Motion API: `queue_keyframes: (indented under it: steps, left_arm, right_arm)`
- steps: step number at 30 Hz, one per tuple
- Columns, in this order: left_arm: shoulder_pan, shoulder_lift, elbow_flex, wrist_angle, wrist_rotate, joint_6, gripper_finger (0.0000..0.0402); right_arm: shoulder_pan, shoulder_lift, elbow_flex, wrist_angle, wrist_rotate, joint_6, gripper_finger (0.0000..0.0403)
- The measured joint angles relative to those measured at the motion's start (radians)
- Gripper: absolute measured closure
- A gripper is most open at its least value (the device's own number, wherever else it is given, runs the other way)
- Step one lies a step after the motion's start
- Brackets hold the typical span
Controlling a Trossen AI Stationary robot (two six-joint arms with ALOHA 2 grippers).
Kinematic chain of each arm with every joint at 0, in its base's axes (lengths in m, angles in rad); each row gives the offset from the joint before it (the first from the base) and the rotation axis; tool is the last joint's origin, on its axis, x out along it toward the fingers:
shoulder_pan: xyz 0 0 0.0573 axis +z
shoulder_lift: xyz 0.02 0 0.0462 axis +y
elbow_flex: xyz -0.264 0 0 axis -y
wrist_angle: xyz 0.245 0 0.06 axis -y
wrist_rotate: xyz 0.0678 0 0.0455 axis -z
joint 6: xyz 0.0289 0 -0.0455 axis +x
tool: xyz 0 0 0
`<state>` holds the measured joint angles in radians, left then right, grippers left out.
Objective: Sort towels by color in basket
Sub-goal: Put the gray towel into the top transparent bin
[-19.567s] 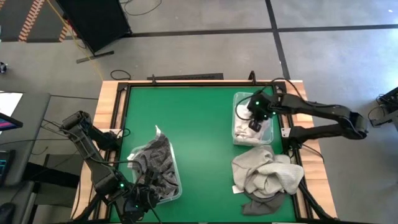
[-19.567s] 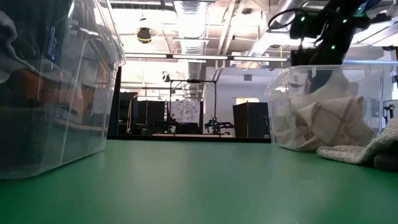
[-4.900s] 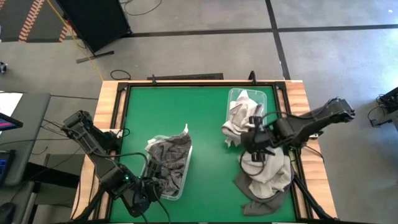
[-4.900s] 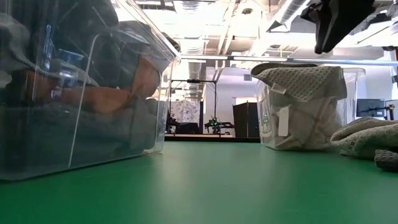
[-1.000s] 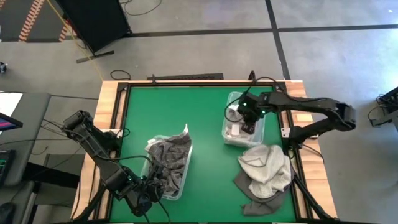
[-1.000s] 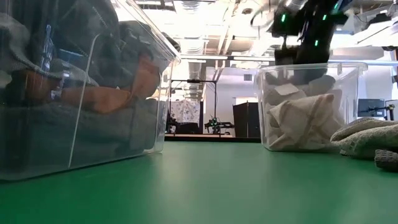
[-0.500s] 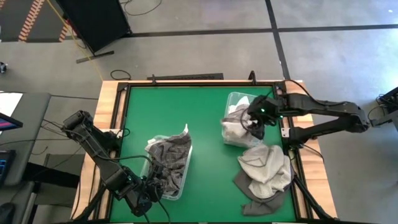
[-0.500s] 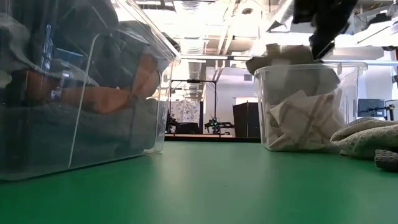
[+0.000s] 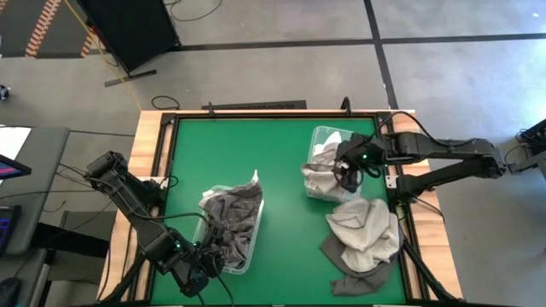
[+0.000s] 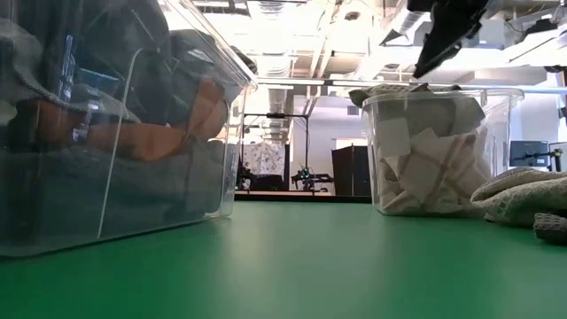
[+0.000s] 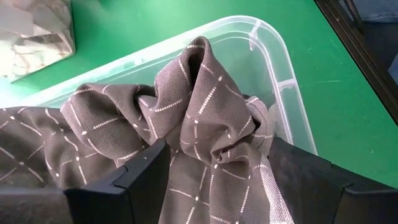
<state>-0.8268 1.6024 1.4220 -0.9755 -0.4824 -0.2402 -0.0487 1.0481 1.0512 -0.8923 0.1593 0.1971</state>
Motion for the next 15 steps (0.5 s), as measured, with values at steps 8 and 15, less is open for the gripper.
queue_keyframes:
  steps: [8, 15]
  left_arm:
    - [0.000, 0.000, 0.000, -0.002, 0.000, -0.003, 0.0138]
    - [0.000, 0.000, 0.000, -0.005, 0.001, -0.019, 0.0138]
  right_arm:
    - [-0.016, 0.142, 0.000, 0.041, 0.000, -0.066, 0.0198]
    - [-0.122, 0.318, 0.000, -0.026, 0.055, -0.091, 0.0198]
